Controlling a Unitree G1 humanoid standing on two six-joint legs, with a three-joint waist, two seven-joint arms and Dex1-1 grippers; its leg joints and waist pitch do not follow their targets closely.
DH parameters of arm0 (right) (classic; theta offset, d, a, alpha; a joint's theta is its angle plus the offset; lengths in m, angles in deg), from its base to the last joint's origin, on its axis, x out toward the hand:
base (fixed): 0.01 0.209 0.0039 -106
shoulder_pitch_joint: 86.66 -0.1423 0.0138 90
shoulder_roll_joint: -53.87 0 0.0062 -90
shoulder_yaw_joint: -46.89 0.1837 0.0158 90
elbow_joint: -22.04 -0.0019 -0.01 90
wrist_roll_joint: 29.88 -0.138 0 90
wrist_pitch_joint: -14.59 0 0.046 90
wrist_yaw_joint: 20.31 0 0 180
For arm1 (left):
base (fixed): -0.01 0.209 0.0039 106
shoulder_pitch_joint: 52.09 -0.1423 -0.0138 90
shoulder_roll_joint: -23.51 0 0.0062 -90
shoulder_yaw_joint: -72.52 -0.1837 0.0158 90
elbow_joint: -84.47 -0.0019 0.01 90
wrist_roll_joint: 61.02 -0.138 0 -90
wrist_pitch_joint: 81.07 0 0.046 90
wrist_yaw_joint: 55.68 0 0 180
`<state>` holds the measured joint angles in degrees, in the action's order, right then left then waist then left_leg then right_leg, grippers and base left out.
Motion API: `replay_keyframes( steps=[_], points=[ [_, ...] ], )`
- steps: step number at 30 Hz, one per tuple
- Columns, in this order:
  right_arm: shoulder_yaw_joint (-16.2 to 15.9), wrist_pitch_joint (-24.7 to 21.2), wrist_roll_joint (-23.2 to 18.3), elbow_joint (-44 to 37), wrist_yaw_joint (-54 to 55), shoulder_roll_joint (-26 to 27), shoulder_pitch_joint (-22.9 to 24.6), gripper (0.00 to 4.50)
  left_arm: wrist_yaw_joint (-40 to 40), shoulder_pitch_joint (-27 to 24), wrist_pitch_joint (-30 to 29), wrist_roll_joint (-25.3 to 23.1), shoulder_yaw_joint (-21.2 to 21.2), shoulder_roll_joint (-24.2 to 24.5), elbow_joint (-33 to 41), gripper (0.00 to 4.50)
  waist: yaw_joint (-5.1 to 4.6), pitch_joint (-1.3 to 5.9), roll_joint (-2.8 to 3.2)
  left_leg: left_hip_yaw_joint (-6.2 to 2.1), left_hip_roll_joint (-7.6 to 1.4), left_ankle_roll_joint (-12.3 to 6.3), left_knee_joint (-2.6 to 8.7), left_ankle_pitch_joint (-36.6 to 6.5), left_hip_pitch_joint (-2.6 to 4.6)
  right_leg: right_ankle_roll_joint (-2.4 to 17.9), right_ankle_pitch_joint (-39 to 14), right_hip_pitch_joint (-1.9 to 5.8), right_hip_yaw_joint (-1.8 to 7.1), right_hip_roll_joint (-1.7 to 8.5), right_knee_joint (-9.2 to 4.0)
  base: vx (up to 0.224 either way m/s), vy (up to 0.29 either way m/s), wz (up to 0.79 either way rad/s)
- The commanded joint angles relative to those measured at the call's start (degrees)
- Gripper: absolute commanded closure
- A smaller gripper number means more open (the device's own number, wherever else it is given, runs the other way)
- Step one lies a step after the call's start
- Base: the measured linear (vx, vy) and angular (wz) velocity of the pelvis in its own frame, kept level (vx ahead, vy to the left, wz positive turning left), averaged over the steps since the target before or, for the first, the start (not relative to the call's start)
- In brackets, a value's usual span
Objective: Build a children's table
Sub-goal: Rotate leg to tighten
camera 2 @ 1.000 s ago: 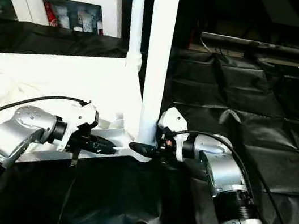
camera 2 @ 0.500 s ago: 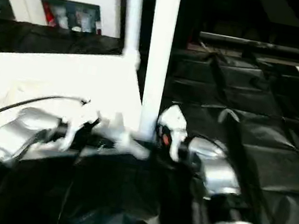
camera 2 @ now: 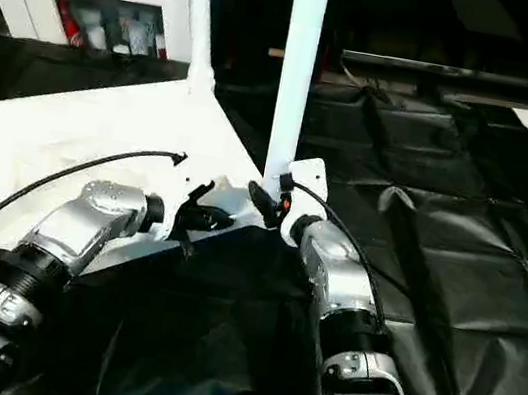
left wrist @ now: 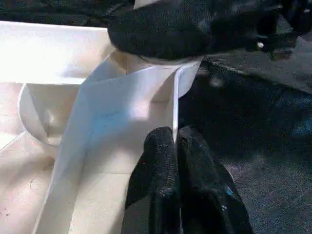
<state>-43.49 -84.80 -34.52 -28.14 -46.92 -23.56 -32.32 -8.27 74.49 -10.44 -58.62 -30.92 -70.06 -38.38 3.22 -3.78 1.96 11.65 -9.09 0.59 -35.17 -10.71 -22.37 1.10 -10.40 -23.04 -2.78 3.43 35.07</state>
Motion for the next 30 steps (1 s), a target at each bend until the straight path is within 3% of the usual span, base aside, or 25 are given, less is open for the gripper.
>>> replay_keyframes(
  steps=[1, 4, 9, 12, 14, 17, 21, 22, 30],
  points=[
    [-5.24, -1.20, -1.00, -0.57, -7.98, 2.41, 0.30, 0.93, 1.77, 2.28, 3.04, 1.33, -0.14, -1.59, 3.03, 4.50, 0.03, 4.60, 0.10, -2.32, -4.29, -2.37, 4.20, -9.23, 1.53, 15.05, -6.95, 2.83, 2.78, 5.54, -3.78, 0.000, 0.000, 0.00],
    [-8.21, -0.80, -0.43, -4.37, -15.81, -2.23, 2.26, 0.62, 6.30, 0.46, 3.30, 2.36, -0.88, 0.55, 5.18, 4.50, 0.07, 4.50, 0.01, -2.32, -4.31, -2.06, 4.26, -9.99, 1.52, 14.71, -7.72, 2.93, 2.78, 5.48, -3.85, 0.000, 0.000, 0.00],
    [-10.13, -0.97, -1.43, -9.57, -25.48, -7.78, 4.65, 0.62, 12.96, -2.24, 5.33, 3.63, -2.02, 3.80, 8.59, 4.50, 0.38, 4.50, -0.01, -2.21, -4.53, -3.23, 4.08, -9.39, 1.36, 14.92, -6.99, 3.02, 2.81, 5.61, -3.73, 0.000, 0.000, 0.00],
    [-10.84, -0.29, -1.42, -11.35, -30.04, -10.58, 5.34, 0.62, 17.42, -3.64, 6.13, 4.01, -2.81, 6.39, 10.17, 4.50, 0.47, 4.25, 0.05, -2.19, -4.66, -2.64, 4.30, -11.62, 1.52, 14.57, -10.86, 2.68, 2.74, 5.38, -4.03, 0.000, 0.000, 0.00],
    [-11.36, -0.31, -1.82, -12.35, -32.67, -12.26, 5.71, 0.62, 19.33, -4.20, 6.30, 4.13, -2.80, 7.72, 10.83, 4.50, 0.78, 4.13, 0.05, -2.08, -4.74, -1.82, 4.33, -13.20, 2.10, 14.21, -13.62, 2.15, 2.90, 5.41, -4.41, 0.000, 0.000, 0.00],
    [-12.41, -0.77, -2.47, -14.65, -37.63, -15.42, 6.73, 0.62, 23.73, -5.89, 6.25, 4.75, -3.10, 10.94, 12.85, 4.50, 1.19, 4.07, -0.18, -2.33, -4.87, -0.99, 4.67, -13.75, 1.86, 13.20, -15.22, 2.35, 2.85, 5.42, -4.28, 0.000, 0.000, 0.00],
    [-12.65, -1.57, -2.84, -15.90, -39.89, -16.71, 7.23, 0.62, 26.03, -7.11, 5.85, 5.41, -2.87, 12.77, 14.30, 4.50, 1.58, 4.11, 0.00, -2.20, -4.82, -0.67, 4.61, -13.60, 2.06, 13.28, -15.07, 1.98, 2.98, 5.44, -4.33, 0.000, 0.000, 0.00],
    [-12.65, -1.57, -2.84, -15.90, -39.89, -16.71, 7.23, 0.62, 26.03, -7.11, 5.85, 5.41, -2.87, 12.77, 14.30, 4.50, 1.62, 4.08, -0.21, -2.28, -4.83, -0.76, 4.68, -13.21, 1.81, 13.31, -14.76, 2.24, 2.97, 5.52, -4.18, 0.000, 0.000, 0.00],
    [-13.06, -3.09, -4.23, -17.66, -42.22, -17.00, 8.21, 1.30, 29.46, -8.75, 4.66, 6.69, -3.10, 14.96, 16.55, 4.50, 1.78, 4.34, -0.07, -2.19, -4.76, -1.63, 4.45, -10.62, 1.69, 13.75, -11.60, 2.29, 2.85, 5.40, -3.88, 0.000, 0.000, 0.00]
  ],
)
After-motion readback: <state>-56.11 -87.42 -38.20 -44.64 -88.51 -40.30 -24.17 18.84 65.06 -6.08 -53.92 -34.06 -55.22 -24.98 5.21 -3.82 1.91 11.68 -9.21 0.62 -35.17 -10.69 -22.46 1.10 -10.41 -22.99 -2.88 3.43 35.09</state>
